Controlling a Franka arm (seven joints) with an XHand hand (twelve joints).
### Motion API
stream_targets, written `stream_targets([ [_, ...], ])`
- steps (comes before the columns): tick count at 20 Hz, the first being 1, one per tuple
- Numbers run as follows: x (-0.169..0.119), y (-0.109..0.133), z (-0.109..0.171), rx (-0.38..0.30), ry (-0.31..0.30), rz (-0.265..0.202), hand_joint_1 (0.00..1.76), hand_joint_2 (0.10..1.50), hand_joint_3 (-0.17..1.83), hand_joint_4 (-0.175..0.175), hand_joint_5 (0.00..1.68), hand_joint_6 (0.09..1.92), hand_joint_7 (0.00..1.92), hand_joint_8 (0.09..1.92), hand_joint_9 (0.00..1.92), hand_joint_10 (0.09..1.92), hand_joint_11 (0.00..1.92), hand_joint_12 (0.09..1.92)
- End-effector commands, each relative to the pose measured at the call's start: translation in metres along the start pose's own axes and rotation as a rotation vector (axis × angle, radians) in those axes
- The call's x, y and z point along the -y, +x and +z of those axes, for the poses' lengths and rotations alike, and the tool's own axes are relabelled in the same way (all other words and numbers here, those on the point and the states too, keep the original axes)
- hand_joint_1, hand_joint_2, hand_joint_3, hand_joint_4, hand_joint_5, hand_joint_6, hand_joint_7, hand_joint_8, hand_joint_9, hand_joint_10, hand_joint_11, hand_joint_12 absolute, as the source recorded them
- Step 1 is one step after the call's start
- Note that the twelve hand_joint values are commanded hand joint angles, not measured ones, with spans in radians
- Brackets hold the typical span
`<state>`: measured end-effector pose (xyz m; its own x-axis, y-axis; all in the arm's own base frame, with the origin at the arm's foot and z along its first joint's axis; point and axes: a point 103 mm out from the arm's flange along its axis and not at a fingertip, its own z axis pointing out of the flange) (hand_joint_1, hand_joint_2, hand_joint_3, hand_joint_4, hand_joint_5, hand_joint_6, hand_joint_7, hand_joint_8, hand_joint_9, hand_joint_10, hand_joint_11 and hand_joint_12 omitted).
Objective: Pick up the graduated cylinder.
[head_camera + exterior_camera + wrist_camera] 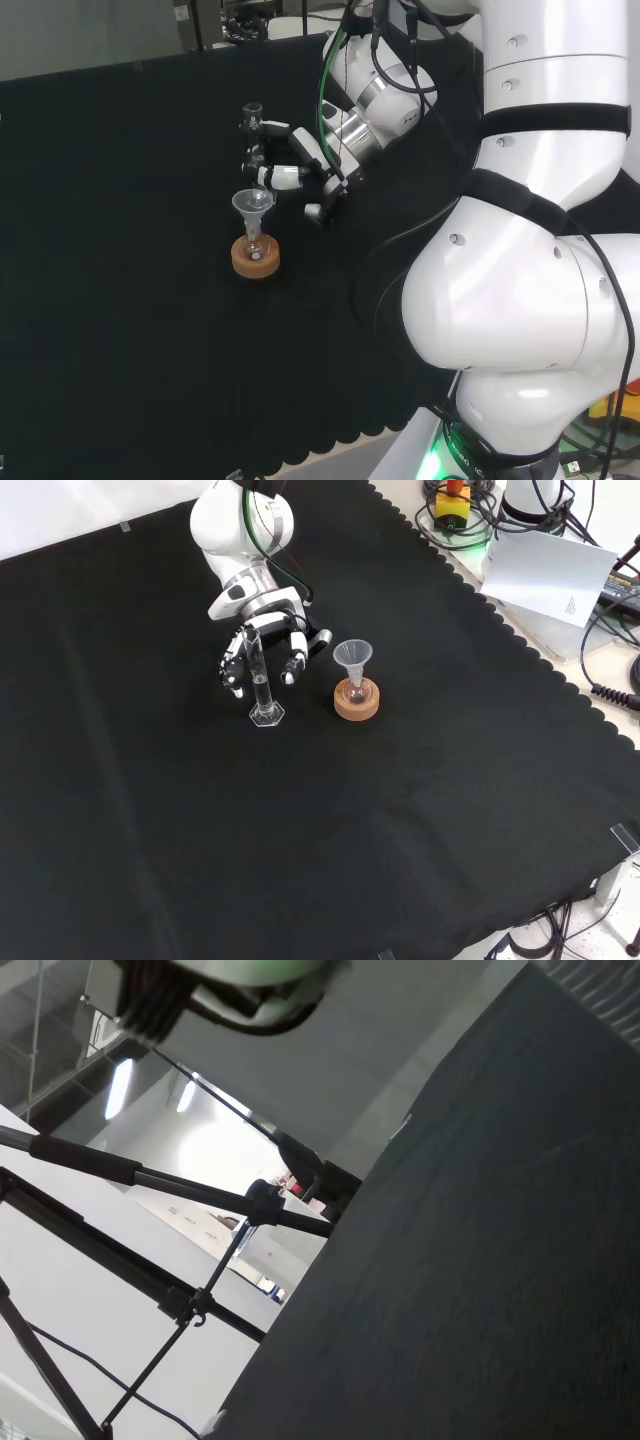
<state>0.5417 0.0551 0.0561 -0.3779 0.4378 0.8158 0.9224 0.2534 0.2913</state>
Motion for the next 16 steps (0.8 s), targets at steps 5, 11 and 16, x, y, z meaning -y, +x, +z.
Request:
stream_targets([
  [5, -0.0012, 0.0001, 0.001, 0.0, -0.006, -0.002, 0.99, 0.7, 0.51, 0.011, 0.71, 0.18, 0.65, 0.55, 0.93, 0.35, 0.74, 1.09],
  [11, -0.0052, 0.0015, 0.0001, 0.03, -0.015, 0.011, 1.0, 0.72, 0.49, 0.019, 0.75, 0.35, 0.73, 0.53, 1.05, 0.26, 0.87, 1.01],
  [16, -0.0068, 0.0023, 0.0017, 0.038, -0.028, 0.017, 1.05, 0.85, 0.53, 0.04, 0.83, 0.5, 0.86, 0.54, 1.16, 0.21, 0.99, 0.95],
])
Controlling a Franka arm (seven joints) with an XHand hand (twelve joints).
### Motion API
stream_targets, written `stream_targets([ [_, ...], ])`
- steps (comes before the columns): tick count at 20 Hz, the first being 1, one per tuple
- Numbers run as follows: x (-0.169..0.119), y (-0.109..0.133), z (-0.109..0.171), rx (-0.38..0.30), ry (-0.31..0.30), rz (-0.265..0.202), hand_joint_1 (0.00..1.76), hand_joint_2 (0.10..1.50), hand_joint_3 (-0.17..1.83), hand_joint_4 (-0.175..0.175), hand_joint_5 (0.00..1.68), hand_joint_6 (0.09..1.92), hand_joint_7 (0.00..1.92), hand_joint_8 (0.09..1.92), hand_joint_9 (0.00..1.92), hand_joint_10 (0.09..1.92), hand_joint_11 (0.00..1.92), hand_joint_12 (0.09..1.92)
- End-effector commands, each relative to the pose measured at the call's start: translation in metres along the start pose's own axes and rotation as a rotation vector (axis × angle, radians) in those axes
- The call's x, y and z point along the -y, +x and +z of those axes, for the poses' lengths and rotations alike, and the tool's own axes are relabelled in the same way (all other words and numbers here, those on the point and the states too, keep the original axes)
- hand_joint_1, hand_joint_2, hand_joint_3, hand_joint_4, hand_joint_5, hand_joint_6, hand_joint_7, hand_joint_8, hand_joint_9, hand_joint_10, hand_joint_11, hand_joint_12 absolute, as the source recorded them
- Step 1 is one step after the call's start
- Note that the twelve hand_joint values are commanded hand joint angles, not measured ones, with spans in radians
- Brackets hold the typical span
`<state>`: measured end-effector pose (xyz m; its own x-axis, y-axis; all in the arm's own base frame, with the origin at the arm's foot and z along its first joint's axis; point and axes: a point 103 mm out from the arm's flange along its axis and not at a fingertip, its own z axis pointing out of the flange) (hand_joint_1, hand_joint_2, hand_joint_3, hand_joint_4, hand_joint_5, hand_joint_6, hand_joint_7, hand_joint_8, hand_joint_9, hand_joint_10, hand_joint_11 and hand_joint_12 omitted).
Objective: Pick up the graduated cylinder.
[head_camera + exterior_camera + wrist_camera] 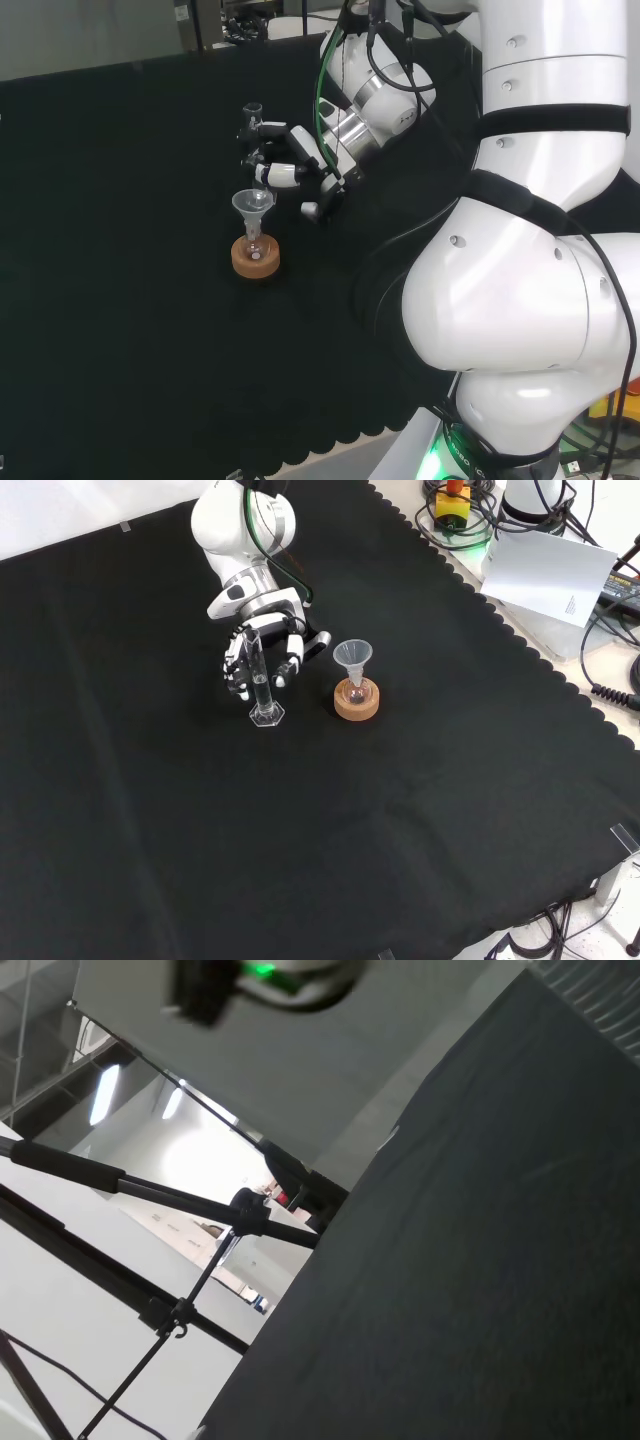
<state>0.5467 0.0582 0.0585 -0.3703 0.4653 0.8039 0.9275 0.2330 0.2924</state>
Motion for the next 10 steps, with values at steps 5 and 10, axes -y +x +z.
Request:
stream_targets([
  [5, -0.001, 0.001, -0.003, 0.031, -0.007, 0.012, 1.1, 0.89, 0.54, 0.038, 0.84, 0.56, 0.91, 0.55, 1.2, 0.18, 1.06, 0.91],
  [10, -0.002, 0.004, -0.012, 0.1, 0.019, 0.015, 1.12, 0.91, 0.54, 0.027, 0.83, 0.61, 0.92, 0.57, 1.22, 0.15, 1.1, 0.88],
])
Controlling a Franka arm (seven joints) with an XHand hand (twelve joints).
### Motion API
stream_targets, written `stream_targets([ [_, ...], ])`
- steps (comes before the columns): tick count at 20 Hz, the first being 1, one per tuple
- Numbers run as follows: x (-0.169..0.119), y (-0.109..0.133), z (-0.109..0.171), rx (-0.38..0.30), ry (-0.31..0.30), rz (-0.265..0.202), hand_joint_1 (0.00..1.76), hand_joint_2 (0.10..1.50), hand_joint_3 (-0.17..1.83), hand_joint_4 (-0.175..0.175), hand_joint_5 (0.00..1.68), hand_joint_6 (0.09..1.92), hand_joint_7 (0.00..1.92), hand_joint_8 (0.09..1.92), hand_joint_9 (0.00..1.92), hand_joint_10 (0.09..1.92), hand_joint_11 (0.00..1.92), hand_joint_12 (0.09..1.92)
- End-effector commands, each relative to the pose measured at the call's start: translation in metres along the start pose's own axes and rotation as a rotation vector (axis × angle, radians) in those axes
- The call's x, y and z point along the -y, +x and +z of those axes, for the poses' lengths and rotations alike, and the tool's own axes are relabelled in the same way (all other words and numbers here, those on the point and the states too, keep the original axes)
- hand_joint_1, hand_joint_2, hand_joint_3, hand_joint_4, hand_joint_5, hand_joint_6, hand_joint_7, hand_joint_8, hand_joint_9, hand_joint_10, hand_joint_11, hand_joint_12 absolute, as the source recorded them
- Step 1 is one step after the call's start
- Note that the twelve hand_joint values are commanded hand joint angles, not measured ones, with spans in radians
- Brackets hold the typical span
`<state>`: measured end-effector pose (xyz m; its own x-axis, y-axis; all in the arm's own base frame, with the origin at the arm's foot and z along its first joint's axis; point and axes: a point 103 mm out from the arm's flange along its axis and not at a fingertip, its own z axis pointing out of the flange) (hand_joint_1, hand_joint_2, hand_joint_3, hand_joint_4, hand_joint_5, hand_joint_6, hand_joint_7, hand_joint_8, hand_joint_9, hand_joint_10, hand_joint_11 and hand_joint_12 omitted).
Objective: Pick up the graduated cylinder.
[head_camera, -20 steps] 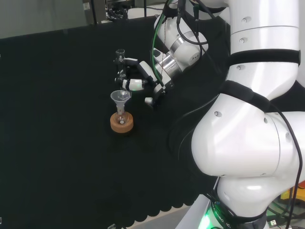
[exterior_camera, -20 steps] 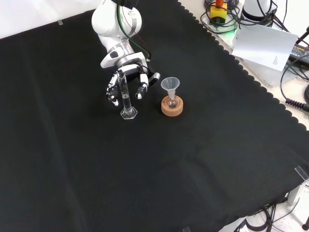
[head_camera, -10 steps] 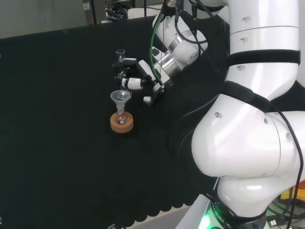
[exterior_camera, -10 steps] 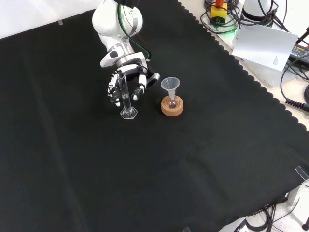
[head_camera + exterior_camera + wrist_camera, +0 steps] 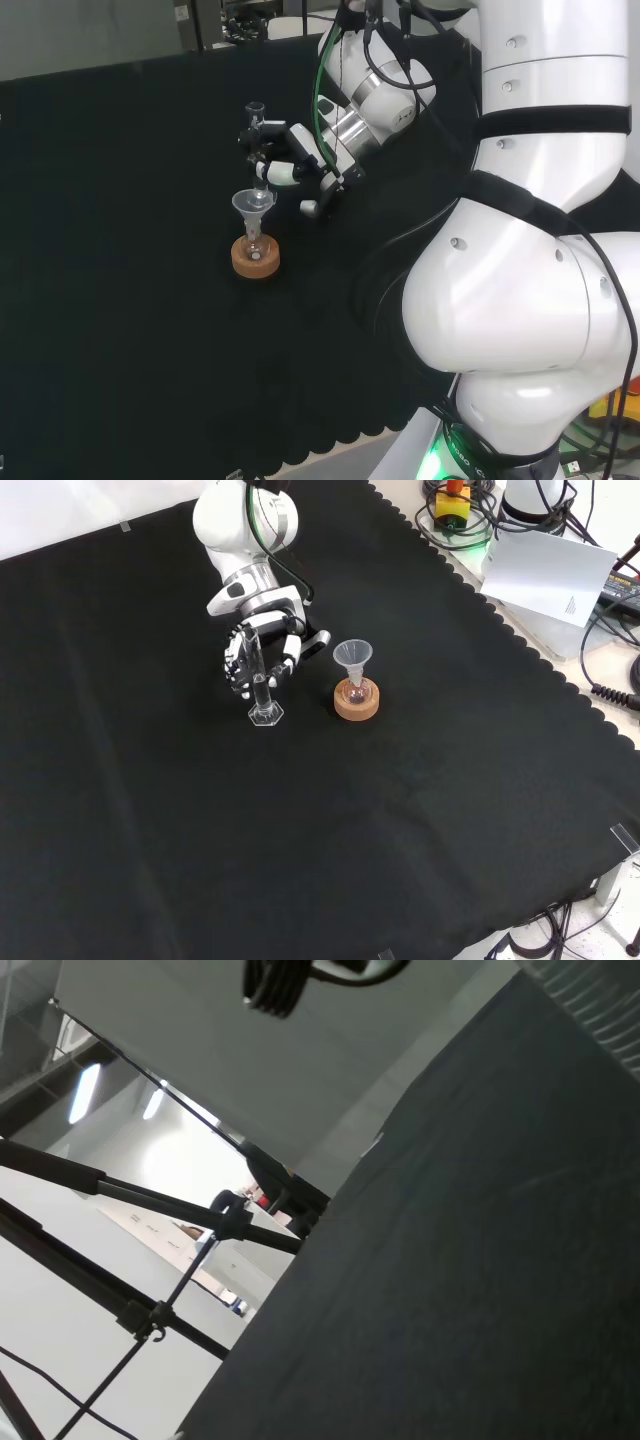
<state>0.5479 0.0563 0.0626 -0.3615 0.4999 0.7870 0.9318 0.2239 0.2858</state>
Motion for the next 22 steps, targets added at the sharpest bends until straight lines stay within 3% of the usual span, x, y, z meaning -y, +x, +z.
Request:
stream_targets([
  [1, -0.001, 0.003, -0.011, 0.092, 0.038, 0.0, 1.12, 0.92, 0.54, 0.022, 0.84, 0.61, 0.93, 0.57, 1.23, 0.14, 1.12, 0.87],
  [5, -0.003, 0.007, -0.025, 0.204, 0.108, -0.018, 1.14, 0.92, 0.54, 0.007, 0.86, 0.61, 0.96, 0.58, 1.26, 0.14, 1.16, 0.85],
  [7, -0.004, 0.007, -0.033, 0.241, 0.131, -0.016, 1.11, 1.06, 0.27, -0.06, 0.85, 1.0, 0.97, 0.59, 1.28, 0.13, 1.18, 0.83],
  [9, -0.004, 0.008, -0.039, 0.274, 0.158, -0.016, 1.09, 1.15, 0.09, -0.091, 0.83, 1.16, 0.97, 0.59, 1.29, 0.12, 1.19, 0.82],
  [13, -0.004, 0.012, -0.055, 0.35, 0.203, -0.027, 1.09, 1.18, 0.01, -0.104, 0.85, 1.18, 0.99, 0.6, 1.31, 0.11, 1.2, 0.82],
  [17, -0.004, 0.017, -0.071, 0.38, 0.211, -0.026, 1.1, 1.17, 0.0, -0.107, 0.87, 1.17, 1.01, 0.59, 1.33, 0.11, 1.21, 0.82],
  [22, -0.007, 0.029, -0.083, 0.446, 0.264, -0.029, 1.11, 1.17, 0.0, -0.114, 0.88, 1.15, 1.03, 0.58, 1.35, 0.1, 1.23, 0.81],
])
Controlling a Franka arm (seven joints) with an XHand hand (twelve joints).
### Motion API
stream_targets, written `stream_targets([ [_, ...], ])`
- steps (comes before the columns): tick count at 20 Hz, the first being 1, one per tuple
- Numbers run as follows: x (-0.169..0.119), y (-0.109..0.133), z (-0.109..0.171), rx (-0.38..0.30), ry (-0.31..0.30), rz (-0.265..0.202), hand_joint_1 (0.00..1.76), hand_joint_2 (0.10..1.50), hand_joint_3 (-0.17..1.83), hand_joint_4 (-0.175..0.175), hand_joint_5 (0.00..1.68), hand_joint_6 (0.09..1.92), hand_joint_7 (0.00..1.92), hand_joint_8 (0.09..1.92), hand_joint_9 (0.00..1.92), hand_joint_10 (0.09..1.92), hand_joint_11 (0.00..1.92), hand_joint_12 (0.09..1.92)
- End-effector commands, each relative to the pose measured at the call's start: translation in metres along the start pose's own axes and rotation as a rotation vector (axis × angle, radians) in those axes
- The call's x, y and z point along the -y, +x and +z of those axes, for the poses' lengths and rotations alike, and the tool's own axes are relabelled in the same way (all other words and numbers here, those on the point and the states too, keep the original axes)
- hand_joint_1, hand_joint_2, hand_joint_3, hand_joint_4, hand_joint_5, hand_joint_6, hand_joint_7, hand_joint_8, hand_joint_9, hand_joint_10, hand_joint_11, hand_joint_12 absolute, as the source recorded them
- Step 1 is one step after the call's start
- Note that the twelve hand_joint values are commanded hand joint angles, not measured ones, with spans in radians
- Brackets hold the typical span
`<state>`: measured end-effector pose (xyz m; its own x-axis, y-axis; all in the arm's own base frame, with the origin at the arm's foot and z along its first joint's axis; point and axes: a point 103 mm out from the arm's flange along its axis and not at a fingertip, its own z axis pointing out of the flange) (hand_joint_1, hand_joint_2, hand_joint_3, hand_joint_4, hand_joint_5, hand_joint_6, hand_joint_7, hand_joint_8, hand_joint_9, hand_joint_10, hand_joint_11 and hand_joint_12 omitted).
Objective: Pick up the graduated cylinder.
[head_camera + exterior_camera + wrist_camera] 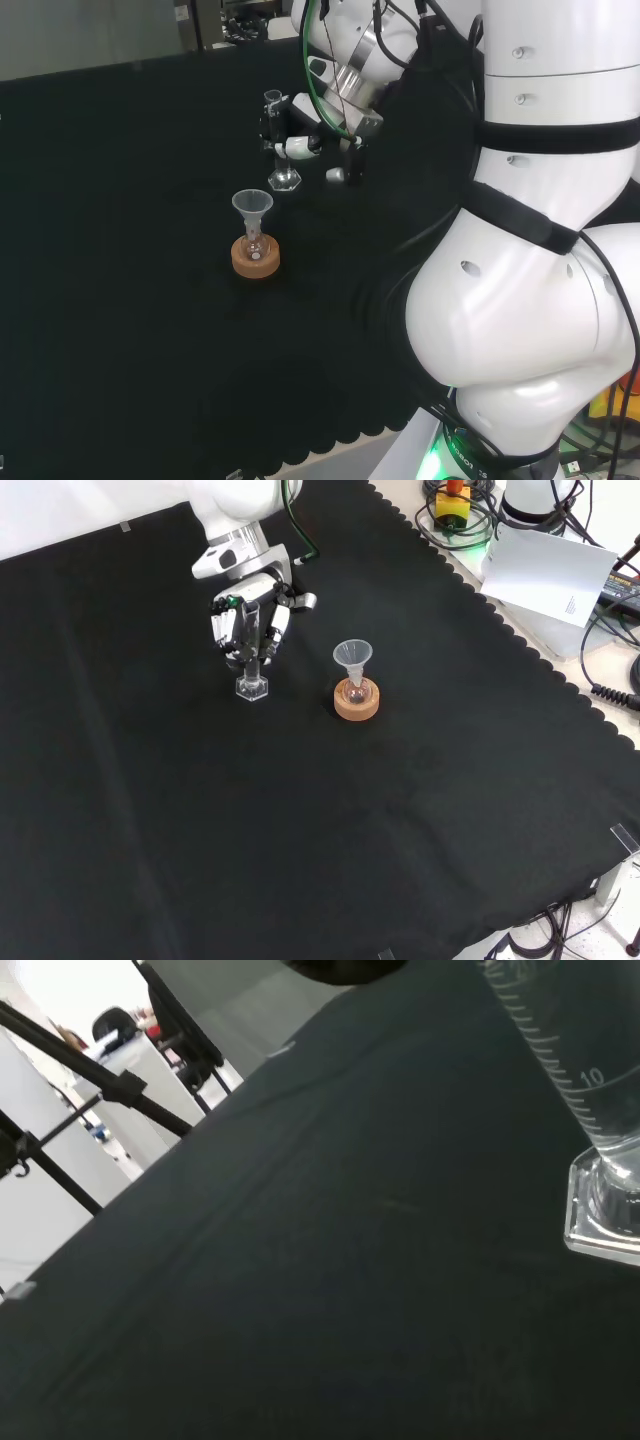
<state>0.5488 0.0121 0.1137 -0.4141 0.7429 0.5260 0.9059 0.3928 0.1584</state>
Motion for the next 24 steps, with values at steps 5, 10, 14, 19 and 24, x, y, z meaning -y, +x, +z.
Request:
stream_targets([
  [5, 0.01, 0.012, -0.044, 0.168, 0.145, 0.026, 1.12, 1.16, 0.0, -0.122, 0.9, 1.11, 1.1, 0.5, 1.38, 0.09, 1.26, 0.77],
  [10, 0.029, 0.018, -0.067, 0.229, 0.212, 0.077, 1.12, 1.15, 0.0, -0.132, 0.92, 1.1, 1.13, 0.47, 1.4, 0.09, 1.27, 0.76],
  [14, 0.048, 0.025, -0.078, 0.264, 0.266, 0.118, 1.13, 1.15, 0.0, -0.134, 0.92, 1.09, 1.14, 0.47, 1.4, 0.09, 1.28, 0.76],
  [19, 0.074, 0.032, -0.086, 0.306, 0.352, 0.159, 1.13, 1.15, 0.0, -0.135, 0.92, 1.09, 1.14, 0.47, 1.41, 0.09, 1.28, 0.76],
  [24, 0.095, 0.038, -0.092, 0.334, 0.415, 0.196, 1.13, 1.15, 0.0, -0.136, 0.92, 1.09, 1.15, 0.47, 1.41, 0.09, 1.28, 0.76],
])
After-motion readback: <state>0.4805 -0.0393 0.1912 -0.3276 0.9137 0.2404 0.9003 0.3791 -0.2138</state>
